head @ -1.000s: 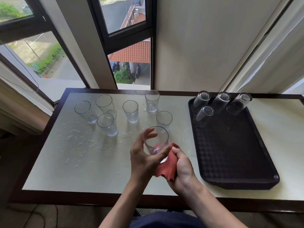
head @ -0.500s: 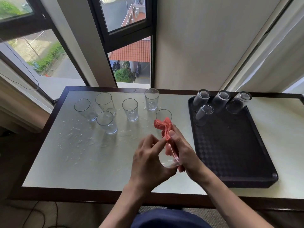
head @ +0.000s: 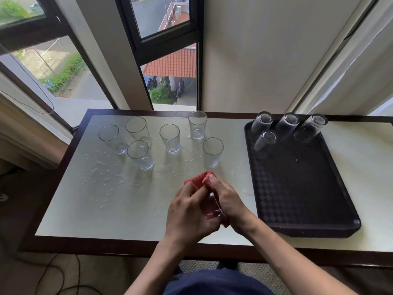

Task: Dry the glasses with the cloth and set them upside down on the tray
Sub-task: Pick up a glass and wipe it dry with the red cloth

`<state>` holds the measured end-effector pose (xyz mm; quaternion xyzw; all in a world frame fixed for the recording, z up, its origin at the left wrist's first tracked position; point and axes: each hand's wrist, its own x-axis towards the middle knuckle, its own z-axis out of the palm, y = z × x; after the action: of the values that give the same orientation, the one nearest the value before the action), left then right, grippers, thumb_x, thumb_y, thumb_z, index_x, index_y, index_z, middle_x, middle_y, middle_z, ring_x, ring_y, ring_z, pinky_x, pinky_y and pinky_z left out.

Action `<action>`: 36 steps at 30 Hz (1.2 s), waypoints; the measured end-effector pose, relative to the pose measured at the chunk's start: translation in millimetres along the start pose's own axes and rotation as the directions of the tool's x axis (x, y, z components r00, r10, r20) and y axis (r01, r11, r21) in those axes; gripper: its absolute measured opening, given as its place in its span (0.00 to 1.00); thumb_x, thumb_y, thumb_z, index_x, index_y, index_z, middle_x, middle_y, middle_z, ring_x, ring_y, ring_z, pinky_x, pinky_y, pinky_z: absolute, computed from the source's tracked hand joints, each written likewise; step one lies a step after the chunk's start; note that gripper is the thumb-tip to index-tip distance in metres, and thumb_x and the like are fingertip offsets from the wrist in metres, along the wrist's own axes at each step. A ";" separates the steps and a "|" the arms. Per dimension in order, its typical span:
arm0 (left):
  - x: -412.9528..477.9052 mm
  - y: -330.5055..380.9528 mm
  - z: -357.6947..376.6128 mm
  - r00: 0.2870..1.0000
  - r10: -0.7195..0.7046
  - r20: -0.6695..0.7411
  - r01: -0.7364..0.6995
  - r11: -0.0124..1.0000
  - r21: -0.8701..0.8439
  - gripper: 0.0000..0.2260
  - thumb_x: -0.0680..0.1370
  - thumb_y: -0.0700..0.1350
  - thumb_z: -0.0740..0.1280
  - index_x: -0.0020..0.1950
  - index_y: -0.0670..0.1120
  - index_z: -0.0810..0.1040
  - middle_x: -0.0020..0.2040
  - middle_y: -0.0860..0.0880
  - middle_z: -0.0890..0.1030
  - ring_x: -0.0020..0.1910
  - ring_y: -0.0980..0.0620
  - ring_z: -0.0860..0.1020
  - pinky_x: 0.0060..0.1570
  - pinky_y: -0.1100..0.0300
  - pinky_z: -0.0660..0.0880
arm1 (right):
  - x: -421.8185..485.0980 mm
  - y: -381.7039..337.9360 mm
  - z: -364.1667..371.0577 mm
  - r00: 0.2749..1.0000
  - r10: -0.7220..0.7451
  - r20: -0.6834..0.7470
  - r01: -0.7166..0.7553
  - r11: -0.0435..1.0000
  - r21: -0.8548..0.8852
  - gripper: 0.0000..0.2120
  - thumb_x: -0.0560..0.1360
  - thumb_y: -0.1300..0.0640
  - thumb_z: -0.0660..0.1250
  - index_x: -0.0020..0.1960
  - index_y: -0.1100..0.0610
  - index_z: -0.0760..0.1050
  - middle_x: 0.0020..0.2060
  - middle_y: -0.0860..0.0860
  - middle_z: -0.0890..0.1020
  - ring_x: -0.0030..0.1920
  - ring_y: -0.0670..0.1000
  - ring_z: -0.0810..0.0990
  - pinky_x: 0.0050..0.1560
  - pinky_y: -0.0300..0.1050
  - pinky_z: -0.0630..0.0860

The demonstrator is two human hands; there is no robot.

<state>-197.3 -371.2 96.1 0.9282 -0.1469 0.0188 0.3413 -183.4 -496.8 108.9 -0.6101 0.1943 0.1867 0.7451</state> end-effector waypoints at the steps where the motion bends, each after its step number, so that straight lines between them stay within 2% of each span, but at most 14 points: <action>1: -2.4 -3.6 0.0 1.000 -0.016 0.026 0.017 0.999 -0.039 0.22 0.59 0.60 0.74 0.50 0.54 0.81 0.43 0.55 0.77 0.40 0.52 0.78 0.39 0.60 0.77 | 3.5 3.0 -1.4 0.999 0.041 -0.007 -0.041 0.998 0.039 0.16 0.83 0.49 0.58 0.44 0.57 0.77 0.30 0.51 0.79 0.26 0.48 0.78 0.26 0.40 0.71; 3: -8.2 -12.7 -1.6 0.993 -0.076 0.095 0.089 0.986 -0.140 0.26 0.58 0.61 0.76 0.55 0.58 0.81 0.43 0.59 0.77 0.41 0.57 0.80 0.43 0.59 0.80 | 13.3 16.8 -5.0 0.995 0.062 -0.084 -0.062 0.998 0.006 0.17 0.82 0.49 0.60 0.41 0.57 0.77 0.33 0.57 0.81 0.31 0.57 0.81 0.33 0.49 0.78; 5: -14.4 -23.7 -2.2 0.980 -0.154 0.127 0.182 0.952 -0.244 0.29 0.56 0.61 0.76 0.58 0.63 0.80 0.45 0.58 0.78 0.44 0.60 0.81 0.50 0.60 0.81 | 22.5 32.9 -9.0 0.966 -0.079 -0.247 -0.023 0.923 -0.383 0.17 0.81 0.47 0.60 0.41 0.55 0.77 0.37 0.57 0.83 0.40 0.60 0.82 0.43 0.54 0.77; 7: -19.1 -33.4 -1.1 0.962 -0.255 0.102 0.274 0.906 -0.321 0.30 0.55 0.62 0.76 0.56 0.67 0.77 0.46 0.55 0.80 0.46 0.60 0.81 0.51 0.67 0.79 | 26.7 53.1 -13.0 0.878 -0.347 -0.329 -0.016 0.667 -0.745 0.16 0.81 0.45 0.59 0.45 0.55 0.76 0.42 0.55 0.82 0.46 0.58 0.79 0.43 0.49 0.71; 9: -21.3 -39.9 -0.7 0.927 -0.368 0.073 0.366 0.847 -0.385 0.30 0.53 0.62 0.77 0.54 0.68 0.76 0.47 0.50 0.82 0.47 0.59 0.81 0.49 0.73 0.76 | 26.0 76.6 -19.1 0.821 -0.547 -0.164 0.080 0.394 -0.916 0.17 0.78 0.43 0.58 0.48 0.56 0.75 0.45 0.54 0.79 0.47 0.57 0.76 0.43 0.50 0.71; 13: -21.3 -44.7 -6.6 0.858 -0.510 0.063 0.479 0.747 -0.462 0.31 0.50 0.63 0.77 0.53 0.66 0.79 0.46 0.49 0.83 0.46 0.62 0.82 0.47 0.74 0.75 | 30.7 111.1 -28.6 0.973 -0.230 0.021 0.057 0.149 -0.987 0.27 0.74 0.43 0.61 0.71 0.51 0.68 0.70 0.54 0.68 0.71 0.59 0.66 0.70 0.56 0.62; 16: -15.1 -42.9 -12.5 0.842 -0.533 0.084 0.508 0.730 -0.457 0.32 0.51 0.61 0.80 0.54 0.62 0.79 0.45 0.54 0.84 0.43 0.65 0.82 0.47 0.66 0.78 | 30.0 109.5 -33.9 0.983 -0.181 0.012 0.060 0.263 -0.963 0.31 0.74 0.43 0.62 0.76 0.47 0.63 0.77 0.48 0.60 0.78 0.54 0.52 0.77 0.52 0.49; 19: -5.6 -40.5 -9.9 0.828 -0.543 0.137 0.530 0.681 -0.505 0.28 0.61 0.44 0.85 0.56 0.53 0.78 0.46 0.51 0.85 0.41 0.62 0.84 0.47 0.62 0.80 | 20.5 90.0 -35.2 0.940 -0.336 -0.060 0.164 0.598 -0.785 0.25 0.70 0.45 0.63 0.63 0.53 0.78 0.65 0.50 0.78 0.70 0.54 0.71 0.71 0.48 0.66; 22: 8.0 -26.6 -1.7 0.821 -0.529 0.216 0.531 0.565 -0.632 0.24 0.66 0.35 0.81 0.57 0.46 0.78 0.48 0.44 0.85 0.42 0.59 0.85 0.39 0.69 0.78 | 10.6 62.8 -41.6 0.998 0.030 -0.061 -0.034 0.998 -0.056 0.22 0.69 0.45 0.67 0.57 0.58 0.80 0.53 0.56 0.84 0.56 0.58 0.82 0.58 0.48 0.76; 24: 15.3 -10.1 6.9 0.828 -0.506 0.241 0.510 0.501 -0.699 0.24 0.65 0.40 0.82 0.58 0.44 0.78 0.49 0.43 0.86 0.43 0.58 0.86 0.38 0.70 0.78 | 4.7 54.2 -52.7 0.949 0.220 0.225 -0.283 0.910 0.304 0.24 0.77 0.42 0.64 0.64 0.58 0.79 0.60 0.61 0.82 0.56 0.62 0.82 0.60 0.56 0.76; 27: 22.2 9.3 27.4 0.829 -0.471 0.302 0.516 0.436 -0.737 0.36 0.57 0.54 0.86 0.60 0.47 0.76 0.54 0.46 0.85 0.51 0.54 0.85 0.43 0.68 0.78 | 3.2 54.0 -73.8 0.909 0.125 0.398 -0.335 0.786 0.519 0.27 0.74 0.42 0.70 0.67 0.56 0.77 0.68 0.63 0.75 0.56 0.63 0.80 0.53 0.54 0.78; 31: 30.0 18.1 57.7 0.809 -0.427 0.403 0.578 0.456 -0.677 0.34 0.63 0.51 0.84 0.63 0.45 0.73 0.61 0.42 0.82 0.57 0.52 0.82 0.46 0.69 0.78 | 6.3 47.5 -102.8 0.949 0.087 0.304 -0.267 0.735 0.624 0.30 0.60 0.56 0.83 0.59 0.60 0.78 0.59 0.65 0.79 0.44 0.62 0.84 0.33 0.46 0.81; 34: 33.2 9.9 71.6 0.803 -0.372 0.465 0.581 0.661 -0.474 0.36 0.66 0.55 0.82 0.68 0.44 0.73 0.58 0.51 0.82 0.53 0.64 0.80 0.49 0.73 0.75 | 10.3 34.5 -133.7 0.980 0.169 0.105 -0.199 0.858 0.473 0.30 0.58 0.57 0.79 0.58 0.57 0.74 0.47 0.64 0.82 0.28 0.54 0.78 0.22 0.38 0.66; 36: 34.6 -2.7 79.7 0.794 -0.391 0.466 0.527 0.825 -0.206 0.47 0.60 0.69 0.76 0.74 0.49 0.70 0.66 0.51 0.79 0.63 0.57 0.78 0.62 0.61 0.75 | 14.0 24.4 -156.4 0.986 0.168 -0.019 -0.150 0.923 0.355 0.29 0.57 0.56 0.77 0.56 0.56 0.74 0.44 0.64 0.83 0.25 0.52 0.74 0.21 0.36 0.61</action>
<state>-168.6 -429.1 38.1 0.8493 0.0177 -0.2824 0.4456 -193.7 -645.3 53.1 -0.4535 0.2916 0.1936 0.8197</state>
